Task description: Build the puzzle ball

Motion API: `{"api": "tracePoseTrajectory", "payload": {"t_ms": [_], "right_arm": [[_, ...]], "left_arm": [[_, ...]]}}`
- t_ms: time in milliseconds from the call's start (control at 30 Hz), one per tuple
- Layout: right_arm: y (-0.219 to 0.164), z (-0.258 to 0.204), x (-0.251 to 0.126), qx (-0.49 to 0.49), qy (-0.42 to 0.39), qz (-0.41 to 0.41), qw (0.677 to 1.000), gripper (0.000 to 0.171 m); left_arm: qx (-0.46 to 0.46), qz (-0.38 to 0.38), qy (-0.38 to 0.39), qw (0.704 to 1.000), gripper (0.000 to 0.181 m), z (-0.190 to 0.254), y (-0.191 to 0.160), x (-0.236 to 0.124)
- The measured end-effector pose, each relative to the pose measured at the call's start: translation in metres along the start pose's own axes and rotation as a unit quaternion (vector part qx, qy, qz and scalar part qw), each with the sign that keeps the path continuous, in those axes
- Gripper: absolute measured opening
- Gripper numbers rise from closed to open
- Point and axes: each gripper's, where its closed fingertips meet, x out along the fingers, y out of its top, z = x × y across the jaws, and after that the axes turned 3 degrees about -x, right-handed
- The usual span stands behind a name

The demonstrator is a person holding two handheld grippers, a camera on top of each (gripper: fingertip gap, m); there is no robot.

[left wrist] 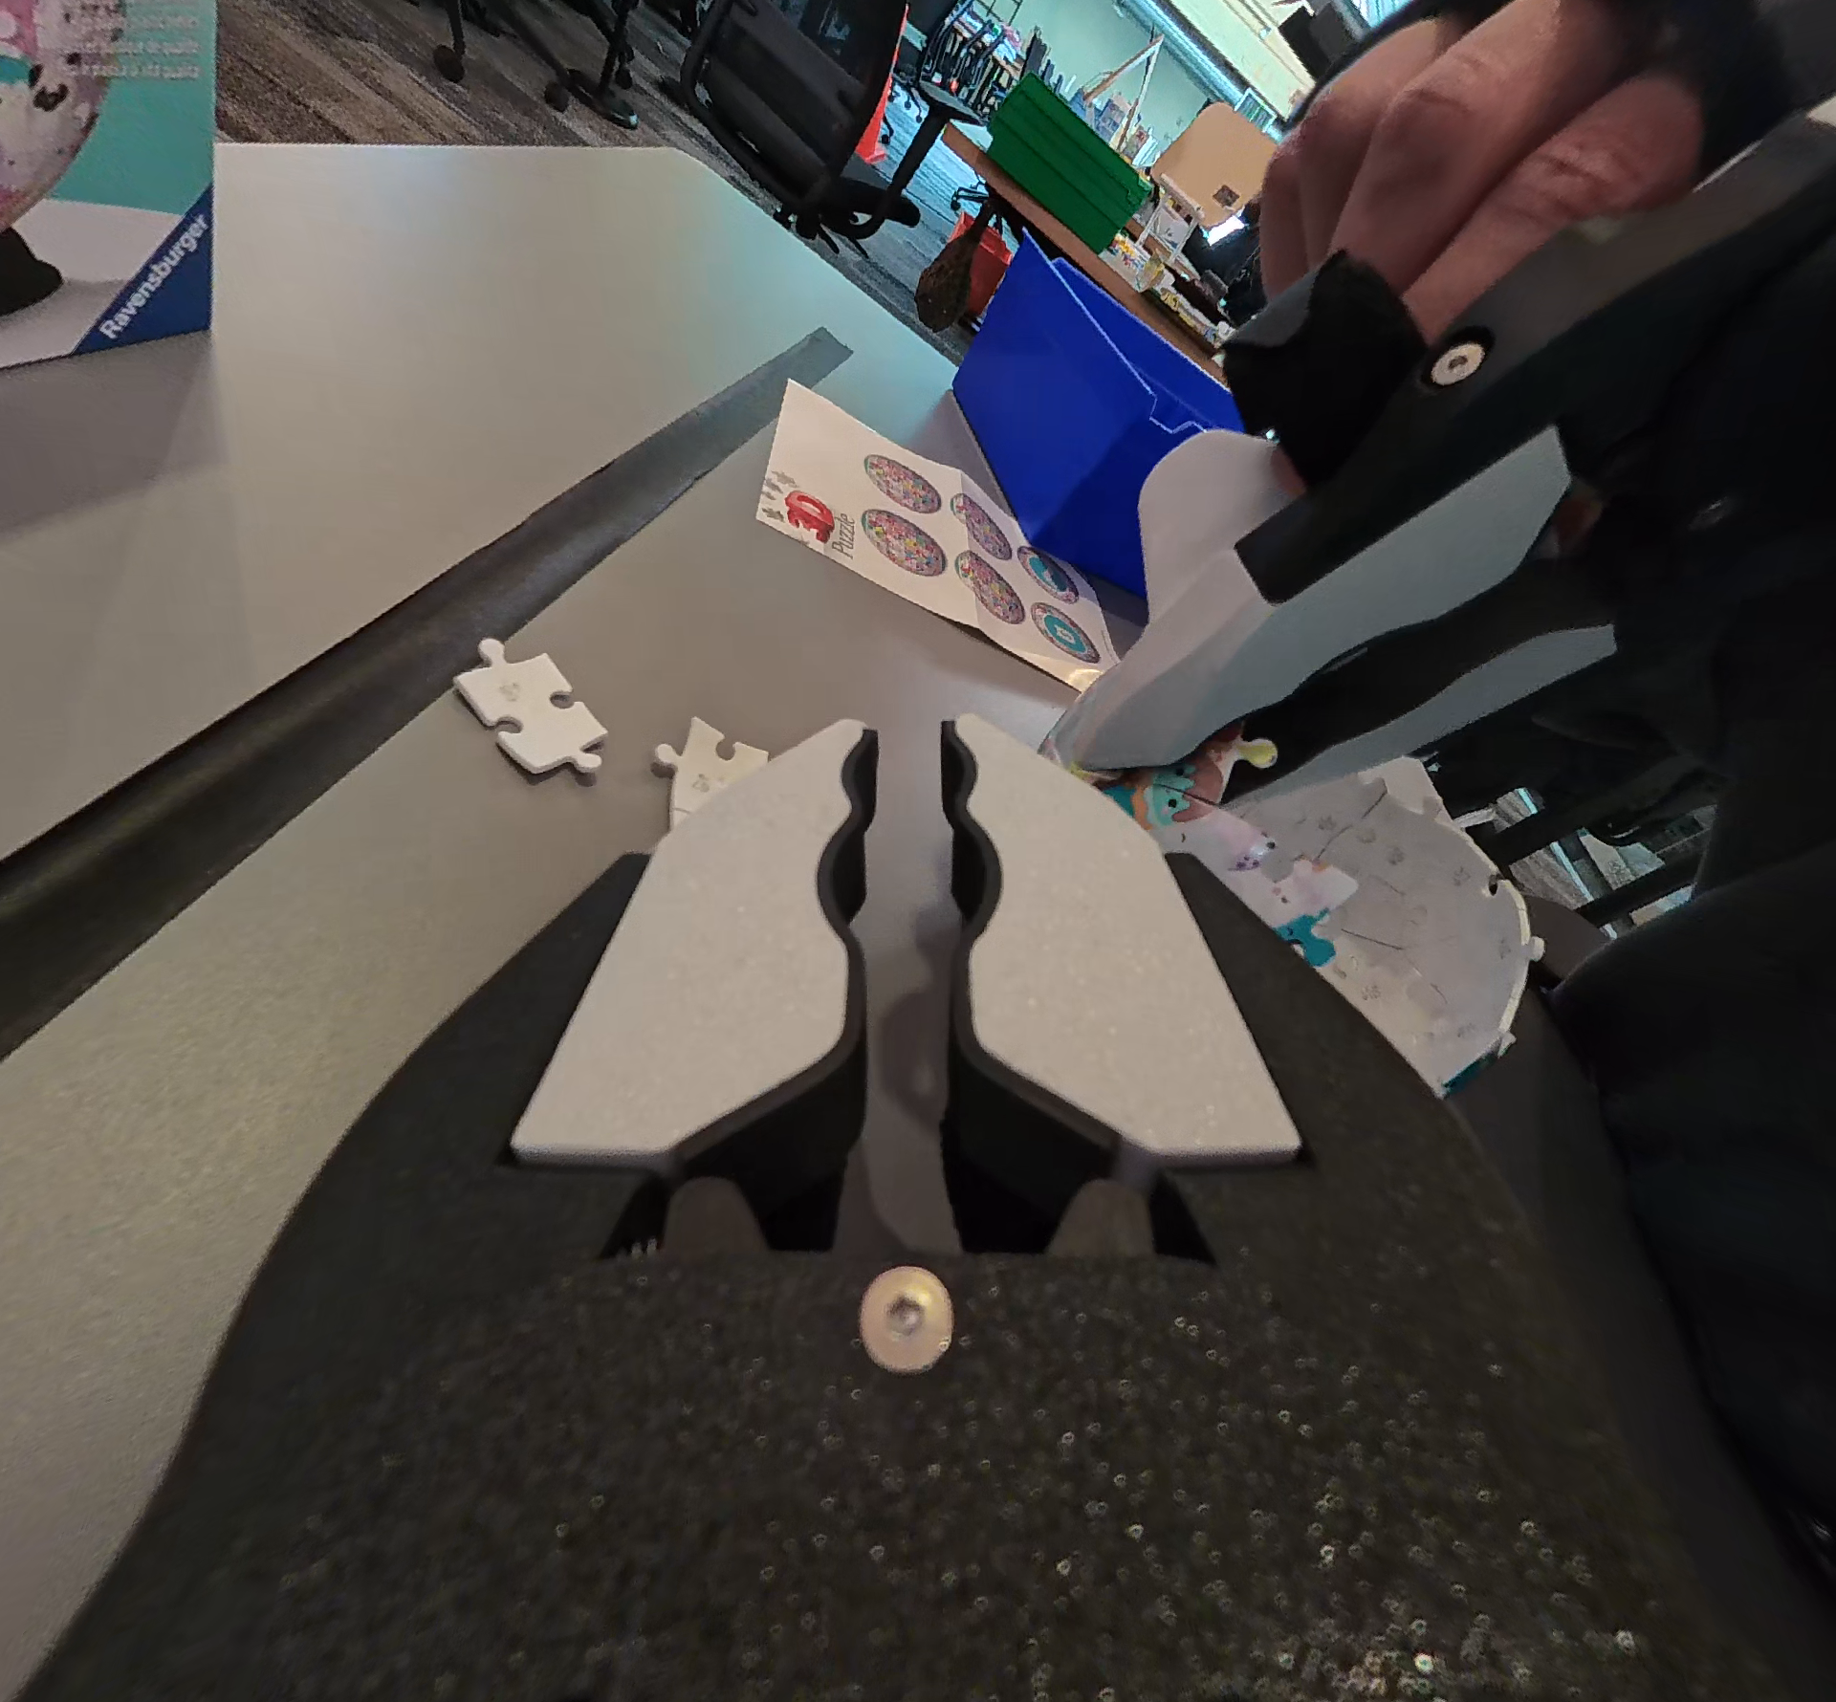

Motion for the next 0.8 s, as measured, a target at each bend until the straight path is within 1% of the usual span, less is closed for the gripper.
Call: {"api": "tracePoseTrajectory", "payload": {"t_ms": [100, 200, 300, 400, 500, 600, 700, 800], "right_arm": [[-0.001, 0.0, -0.001, 0.009, -0.01, -0.004, 1.0, 0.029], [-0.002, 0.004, -0.009, 0.007, -0.043, -0.003, 0.999, 0.033], [0.004, 0.006, -0.016, -0.005, -0.08, 0.016, 0.997, 0.026], [0.008, 0.01, -0.018, -0.03, -0.116, 0.016, 0.993, 0.017], [0.012, 0.01, -0.019, -0.032, -0.119, 0.023, 0.992, 0.011], [0.012, 0.01, -0.019, -0.032, -0.118, 0.022, 0.992, 0.009], [0.012, 0.008, -0.018, -0.038, -0.116, 0.018, 0.992, 0.003], [0.012, 0.008, -0.018, -0.038, -0.12, 0.017, 0.992, 0.003]], "left_arm": [[0.0, 0.0, 0.0, 1.0, 0.011, 0.0, 0.0, 0.0], [0.0, -0.001, 0.0, 1.0, 0.011, 0.0, 0.0, 0.0], [0.0, -0.002, 0.0, 1.0, 0.011, 0.0, -0.001, 0.001], [0.0, -0.004, 0.001, 1.0, 0.011, 0.0, -0.001, 0.001], [0.0, -0.005, 0.001, 1.0, 0.011, 0.0, -0.001, 0.001], [0.0, -0.004, 0.0, 1.0, 0.011, 0.0, -0.001, 0.001], [0.0, -0.005, -0.001, 1.0, 0.011, 0.0, -0.001, 0.002], [0.0, -0.007, -0.001, 1.0, 0.011, 0.001, -0.002, 0.002]]}}
